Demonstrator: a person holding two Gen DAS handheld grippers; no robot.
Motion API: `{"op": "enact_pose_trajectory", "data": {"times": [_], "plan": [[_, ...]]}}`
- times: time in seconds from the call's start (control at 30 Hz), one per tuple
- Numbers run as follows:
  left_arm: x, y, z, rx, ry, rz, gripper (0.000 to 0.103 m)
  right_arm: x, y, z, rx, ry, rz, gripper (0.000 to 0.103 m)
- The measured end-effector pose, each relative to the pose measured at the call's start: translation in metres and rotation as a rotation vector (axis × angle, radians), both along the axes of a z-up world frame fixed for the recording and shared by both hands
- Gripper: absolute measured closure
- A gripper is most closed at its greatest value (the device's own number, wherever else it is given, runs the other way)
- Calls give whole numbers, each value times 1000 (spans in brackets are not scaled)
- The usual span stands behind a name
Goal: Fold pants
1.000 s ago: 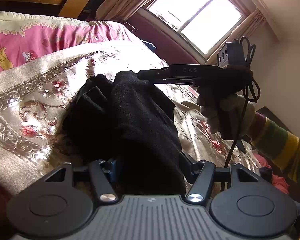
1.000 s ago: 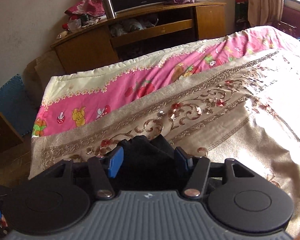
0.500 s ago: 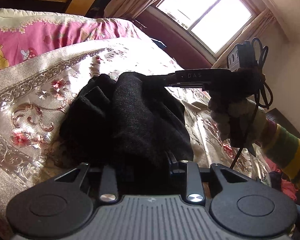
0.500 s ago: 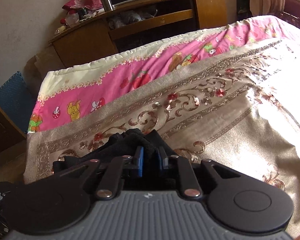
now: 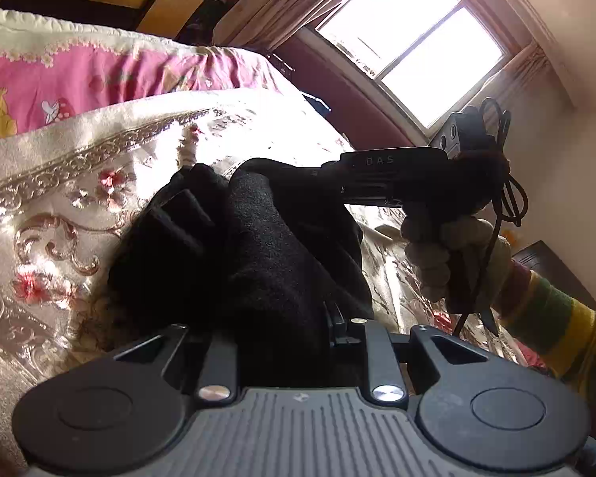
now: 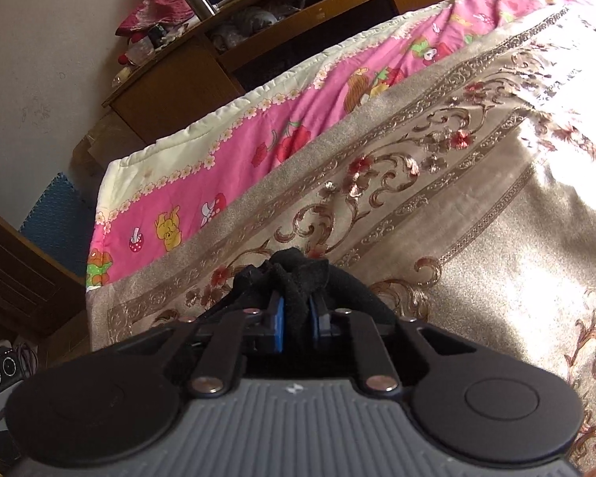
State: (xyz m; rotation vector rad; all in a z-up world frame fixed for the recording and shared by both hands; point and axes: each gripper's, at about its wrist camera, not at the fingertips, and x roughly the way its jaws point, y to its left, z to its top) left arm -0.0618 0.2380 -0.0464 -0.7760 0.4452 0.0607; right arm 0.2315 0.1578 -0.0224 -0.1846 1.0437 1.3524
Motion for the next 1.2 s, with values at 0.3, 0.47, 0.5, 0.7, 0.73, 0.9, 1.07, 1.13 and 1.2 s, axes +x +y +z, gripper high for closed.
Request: {"op": "enact_pose_trajectory", "data": {"times": [0.3,0.47,0.5,0.7,0.73,0.9,1.07,1.13,1.2], "plan": [[-9,29,-5,80,-6,111,68,-8,39,-6,71,-68,-40,91],[-7,41,-42,48,35,152,67,-3,50,-79,52,-64,-111,84],[-8,42,-42,39,33,151,67,0,49,-78,57,-40,-132,82],[-19,41,-17,95,64,110,61,18,19,-33,186,15,-214,64],[-20,43,-13,100,73,116,61,22,10,-23,219,5,-242,64],[-25,46,0,140,104,121,59,21,-48,14,259,-83,-303,64],[-51,42,8,178,167,162,59,-4,-98,-3,148,-83,-349,63],[-61,38,24,237,166,193,59,-5,-112,-20,119,-40,-395,62],[-57,23,42,319,143,140,58,0,-122,-42,100,64,-459,62]]}}
